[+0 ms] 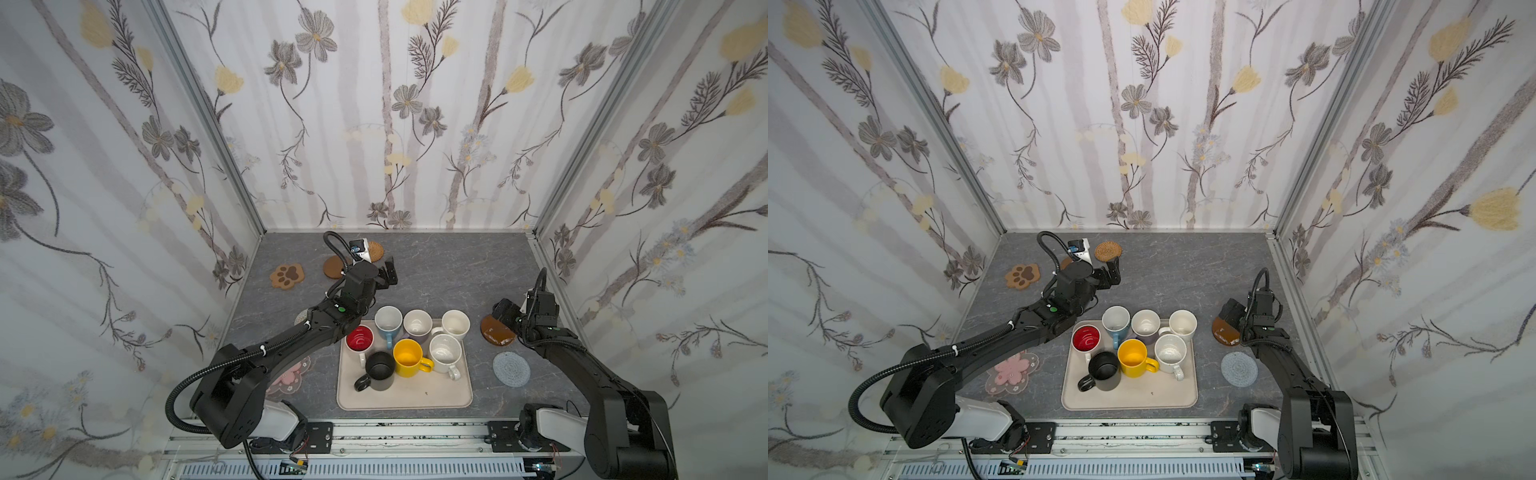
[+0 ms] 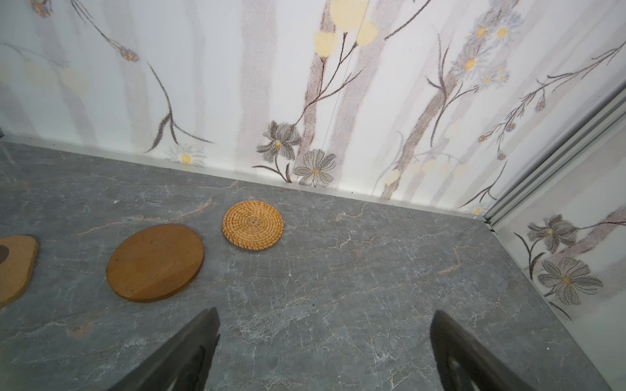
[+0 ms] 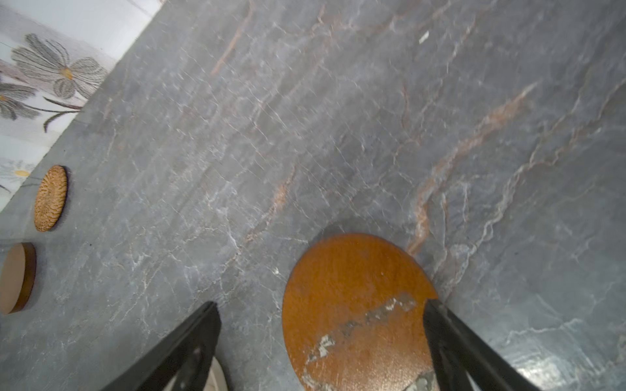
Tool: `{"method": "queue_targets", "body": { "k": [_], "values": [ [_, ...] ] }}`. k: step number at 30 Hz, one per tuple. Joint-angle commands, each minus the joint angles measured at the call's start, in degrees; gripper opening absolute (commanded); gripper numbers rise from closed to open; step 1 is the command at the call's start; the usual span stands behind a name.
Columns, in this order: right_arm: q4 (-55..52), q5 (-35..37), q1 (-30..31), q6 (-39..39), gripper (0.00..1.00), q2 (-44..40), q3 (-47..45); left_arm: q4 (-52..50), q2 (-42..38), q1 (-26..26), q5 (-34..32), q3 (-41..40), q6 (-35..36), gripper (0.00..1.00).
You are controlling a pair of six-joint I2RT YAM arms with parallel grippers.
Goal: Place cups on coasters
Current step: Move the coaster to the top-center of the table.
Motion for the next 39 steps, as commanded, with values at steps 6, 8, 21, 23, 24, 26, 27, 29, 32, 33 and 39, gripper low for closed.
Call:
{"method": "queue_targets", "body": {
  "k": [6,8,21,23,24,26,27,29,32,33,39],
  "values": [
    [6.31,-7.28,-2.09,5.64,0.9,1.21,-6.53,-0.7,-4.25,-0.97,-0.52,-4.5,-4.14,1.0],
    [7.26,-8.22,-2.15,6.38,0.88,1.68,-7.51,-0.92,-4.51,-1.17,-0.4,-4.4,-4.15,1.0],
    [2.24,-6.64,-3.36,7.33,0.92,-5.2,-7.04,-1.67,-2.53,-1.27,0.83,-3.06,-5.37,1.0],
    [0.74,-7.14,-3.81,8.31,0.91,-7.16,-7.13,-1.99,-3.0,-1.27,-0.59,-3.44,-6.85,1.0],
    [0.29,-7.37,-3.89,8.98,0.9,-8.37,-7.53,-2.04,-3.51,-1.27,-1.3,-3.9,-7.65,1.0],
    [-0.45,-7.96,-4.15,10.15,0.88,-10.34,-8.3,-2.12,-4.32,-1.27,-1.98,-4.7,-8.89,1.0],
    [-0.95,-8.51,-4.34,10.58,0.87,-11.08,-8.77,-2.26,-4.67,-1.27,-1.83,-5.01,-9.22,1.0],
    [-1.74,-9.62,-5.04,10.92,0.84,-12.07,-9.42,-2.74,-4.94,-1.27,-1.18,-5.23,-9.79,1.0],
    [-2.32,-10.79,-5.82,10.91,0.77,-12.54,-10.14,-3.01,-5.07,-1.2,-0.33,-5.71,-10.36,1.0],
    [-2.34,-11.1,-5.85,10.91,0.74,-12.54,-10.41,-3.0,-5.06,-1.25,-0.31,-5.95,-10.59,1.0],
    [-2.14,-12.15,-5.94,11.34,0.7,-11.97,-11.05,-3.05,-4.99,-1.18,0.37,-6.46,-10.45,1.0]
  ]
}}
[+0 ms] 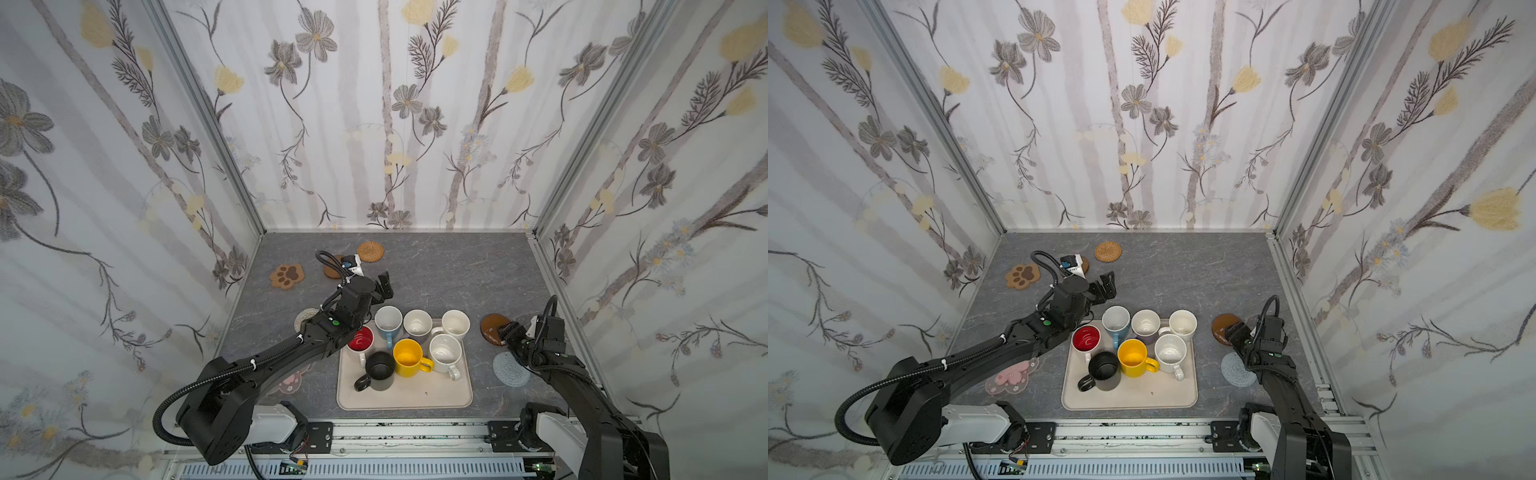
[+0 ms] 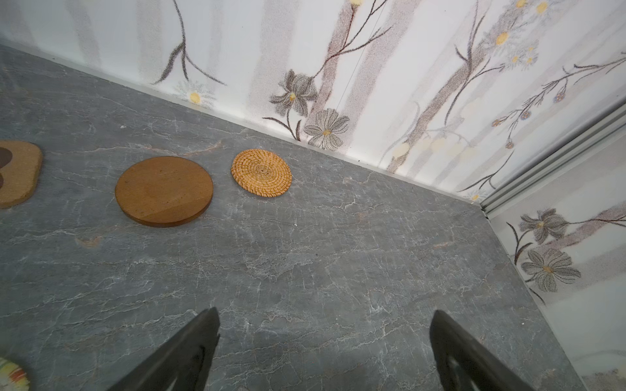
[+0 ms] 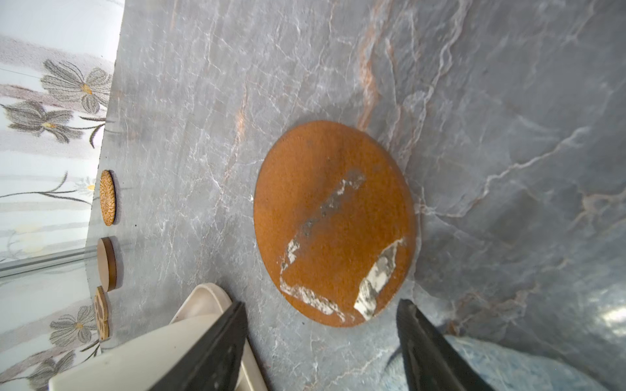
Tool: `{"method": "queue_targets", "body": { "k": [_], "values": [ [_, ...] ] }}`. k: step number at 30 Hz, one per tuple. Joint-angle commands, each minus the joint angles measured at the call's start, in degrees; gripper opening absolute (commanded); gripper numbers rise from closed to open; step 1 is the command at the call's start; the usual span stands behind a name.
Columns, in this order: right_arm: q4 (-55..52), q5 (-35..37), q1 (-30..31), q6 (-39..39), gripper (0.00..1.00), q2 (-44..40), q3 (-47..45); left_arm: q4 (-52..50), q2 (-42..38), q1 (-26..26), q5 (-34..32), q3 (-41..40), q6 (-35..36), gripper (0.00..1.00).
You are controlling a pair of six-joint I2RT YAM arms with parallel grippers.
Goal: Place cups on coasters
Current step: Move the coaster to the top-center of the table.
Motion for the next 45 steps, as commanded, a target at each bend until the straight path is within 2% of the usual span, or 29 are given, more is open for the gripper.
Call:
{"method": "queue_targets", "body": {
  "k": [1,11,23,32,45],
  "values": [
    [1.03,-0.8,0.03,1.25,0.69,0.16,-0.34,0.19,-0.12,0.09,0.13,-0.26,-1.41,1.0],
    [4.52,-2.44,-0.45,1.84,0.72,3.53,-1.57,0.31,-0.2,0.04,2.17,-1.32,-2.46,1.0],
    [9.78,-4.33,-1.28,1.41,0.67,11.88,2.3,0.23,-1.78,0.04,2.1,-2.23,-2.12,1.0],
    [11.9,-6.42,-0.86,0.12,0.64,21.49,9.29,-0.21,-2.05,0.35,3.53,-2.43,-2.04,1.0],
    [12.5,-7.68,5.84,0.71,0.67,36.82,23.53,-0.55,-1.52,5.47,10.21,-1.72,-5.0,1.0]
  ]
}}
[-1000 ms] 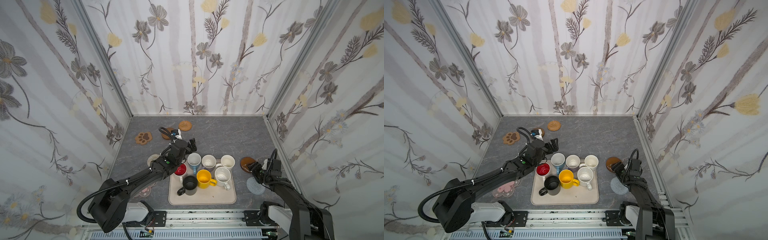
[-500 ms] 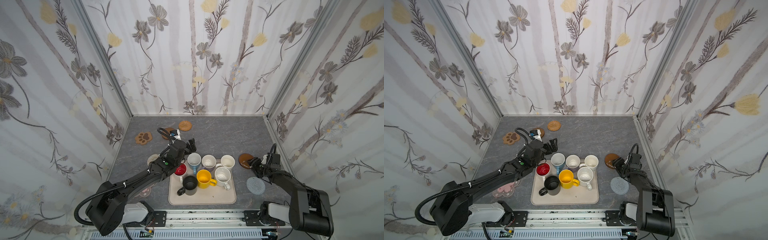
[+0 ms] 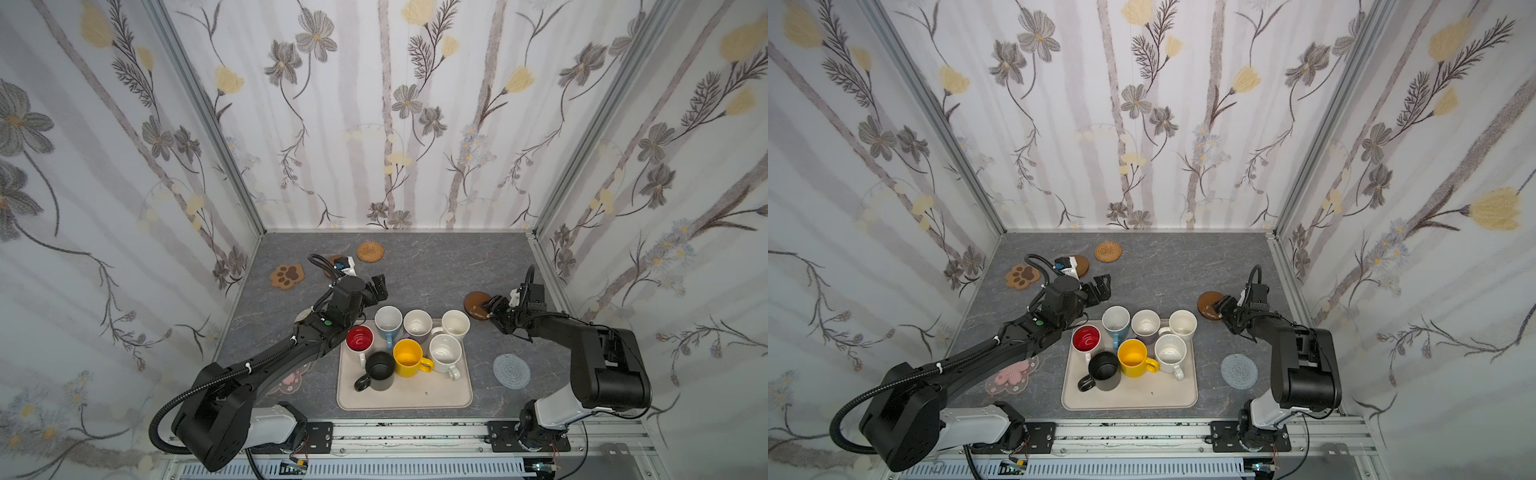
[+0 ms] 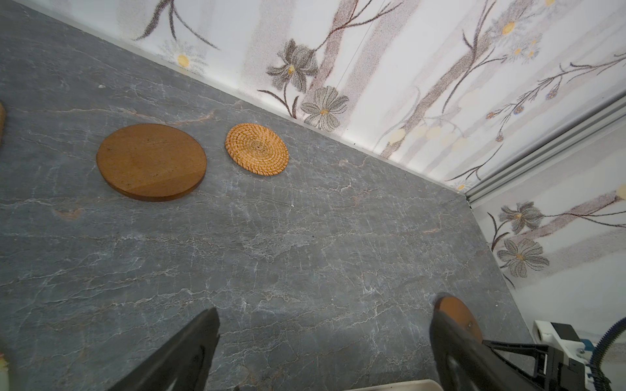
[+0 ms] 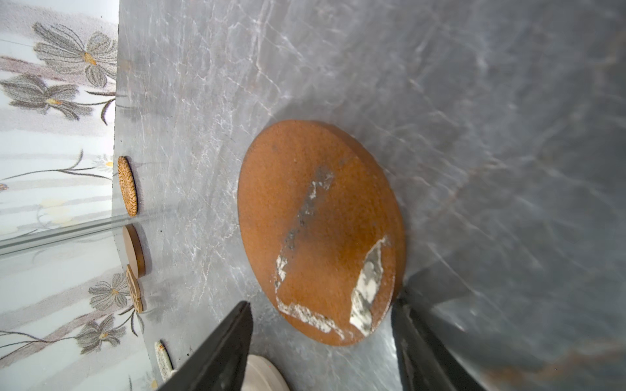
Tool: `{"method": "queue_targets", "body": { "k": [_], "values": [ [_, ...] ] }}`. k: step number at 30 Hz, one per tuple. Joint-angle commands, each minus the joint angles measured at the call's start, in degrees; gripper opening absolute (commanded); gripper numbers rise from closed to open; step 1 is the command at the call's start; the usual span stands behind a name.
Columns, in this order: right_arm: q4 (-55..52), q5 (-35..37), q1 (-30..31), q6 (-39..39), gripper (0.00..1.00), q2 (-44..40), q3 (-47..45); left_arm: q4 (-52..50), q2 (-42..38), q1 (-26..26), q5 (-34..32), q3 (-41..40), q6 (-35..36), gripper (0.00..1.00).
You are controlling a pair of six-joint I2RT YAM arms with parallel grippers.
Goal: Place cups on coasters
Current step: Move the coaster to the top-center of the table.
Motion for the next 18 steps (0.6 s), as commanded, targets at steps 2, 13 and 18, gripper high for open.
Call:
{"method": "queue_targets", "body": {
  "k": [2,13,18],
  "values": [
    [1.59,-0.34,1.83,0.91,0.67,4.51,5.89,0.05,0.18,1.01,1.41,0.55,-1.58,1.0],
    [-1.6,-1.74,8.67,2.24,0.65,16.82,22.9,-3.7,-0.83,5.55,4.4,1.38,-1.87,1.0],
    [-2.85,-2.44,11.61,2.91,0.65,21.99,30.25,-5.54,-1.46,8.9,7.25,1.79,-2.11,1.0]
  ]
}}
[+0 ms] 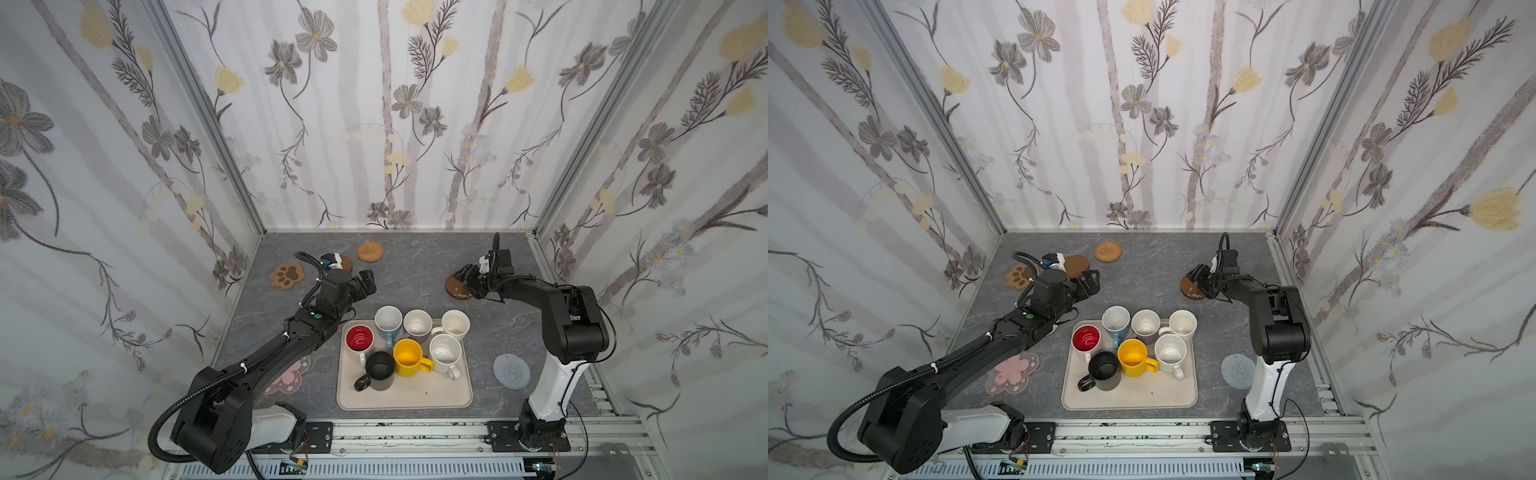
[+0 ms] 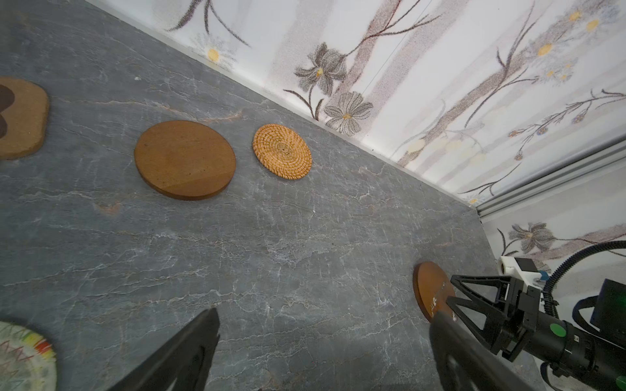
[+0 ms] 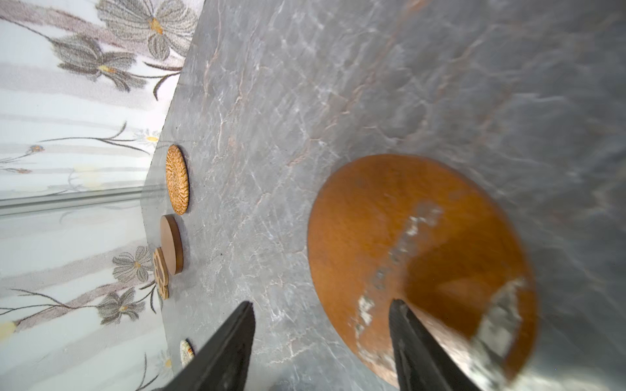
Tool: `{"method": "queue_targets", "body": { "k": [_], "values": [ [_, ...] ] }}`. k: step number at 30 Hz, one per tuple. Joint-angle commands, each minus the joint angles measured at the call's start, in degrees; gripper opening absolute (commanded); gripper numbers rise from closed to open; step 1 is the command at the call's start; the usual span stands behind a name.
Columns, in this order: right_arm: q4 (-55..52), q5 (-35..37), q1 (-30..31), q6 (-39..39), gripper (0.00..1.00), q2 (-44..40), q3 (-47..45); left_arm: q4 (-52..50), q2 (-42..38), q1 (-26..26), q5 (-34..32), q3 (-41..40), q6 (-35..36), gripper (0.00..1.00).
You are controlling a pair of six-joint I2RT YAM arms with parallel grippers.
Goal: Place cups on coasters
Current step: Move the coaster to the top-center of the table.
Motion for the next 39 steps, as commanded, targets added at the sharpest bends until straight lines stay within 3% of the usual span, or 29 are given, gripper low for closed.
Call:
{"method": "queue_targets", "body": {
  "k": [1,7,11,26,39],
  "values": [
    [-0.75,-1.44,1.44,1.04,0.65,2.75,4.14,-1.98,-0.66,1.72,2.23,0.72,-0.71,1.0],
    [-1.06,-1.73,2.23,1.71,0.65,4.13,7.75,-3.79,-0.74,3.3,3.61,1.58,0.11,1.0],
    [-2.65,-0.35,1.64,-0.16,0.72,1.03,6.82,-4.15,1.23,3.34,4.4,3.21,1.28,1.0],
    [2.15,-2.56,-8.14,-5.67,0.73,-10.79,-10.84,-4.14,10.5,1.96,7.31,9.24,2.15,1.0],
    [3.69,-3.82,-5.39,-5.29,0.71,-4.37,-7.36,-4.58,10.33,0.86,5.34,9.11,2.98,1.0]
  ]
}}
